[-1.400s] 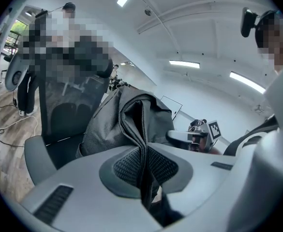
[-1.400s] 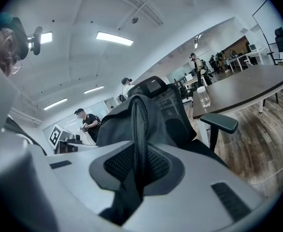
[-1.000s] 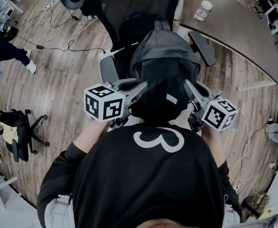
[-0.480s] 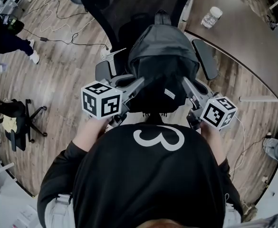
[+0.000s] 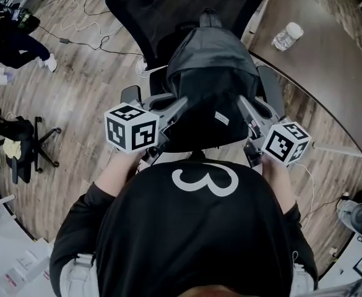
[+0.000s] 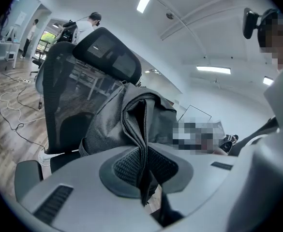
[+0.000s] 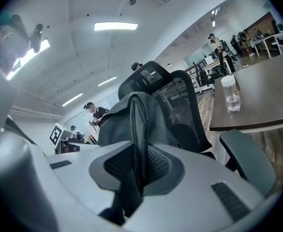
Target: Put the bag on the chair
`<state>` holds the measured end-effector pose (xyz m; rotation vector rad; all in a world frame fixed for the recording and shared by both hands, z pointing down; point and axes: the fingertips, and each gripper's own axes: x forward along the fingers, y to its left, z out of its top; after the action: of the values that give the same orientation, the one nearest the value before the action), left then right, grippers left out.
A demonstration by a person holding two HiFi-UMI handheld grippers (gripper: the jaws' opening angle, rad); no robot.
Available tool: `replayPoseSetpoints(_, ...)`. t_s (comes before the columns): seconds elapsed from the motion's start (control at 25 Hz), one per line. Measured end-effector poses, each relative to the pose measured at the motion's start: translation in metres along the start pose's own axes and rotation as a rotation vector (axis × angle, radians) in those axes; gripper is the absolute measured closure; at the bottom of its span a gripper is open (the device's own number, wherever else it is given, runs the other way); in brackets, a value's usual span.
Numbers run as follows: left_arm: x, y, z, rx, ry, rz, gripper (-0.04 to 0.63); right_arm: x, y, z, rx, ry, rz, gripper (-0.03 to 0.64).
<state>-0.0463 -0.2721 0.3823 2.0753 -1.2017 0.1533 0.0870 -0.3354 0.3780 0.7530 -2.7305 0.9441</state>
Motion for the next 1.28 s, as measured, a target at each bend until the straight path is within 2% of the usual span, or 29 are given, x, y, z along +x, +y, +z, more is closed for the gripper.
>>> replayPoseSetpoints(0.6,0.031,0.046,0.029,-0.042,-0.048,0.082,0.548,0.060,-0.038,0.026,-0.059,0.062,0.025,0.551)
replayPoseSetpoints(1.28,0.066,0.113,0.022,-0.053,-0.022,0.170,0.548,0.122,-0.086,0.006,-0.070,0.156,0.002,0.551)
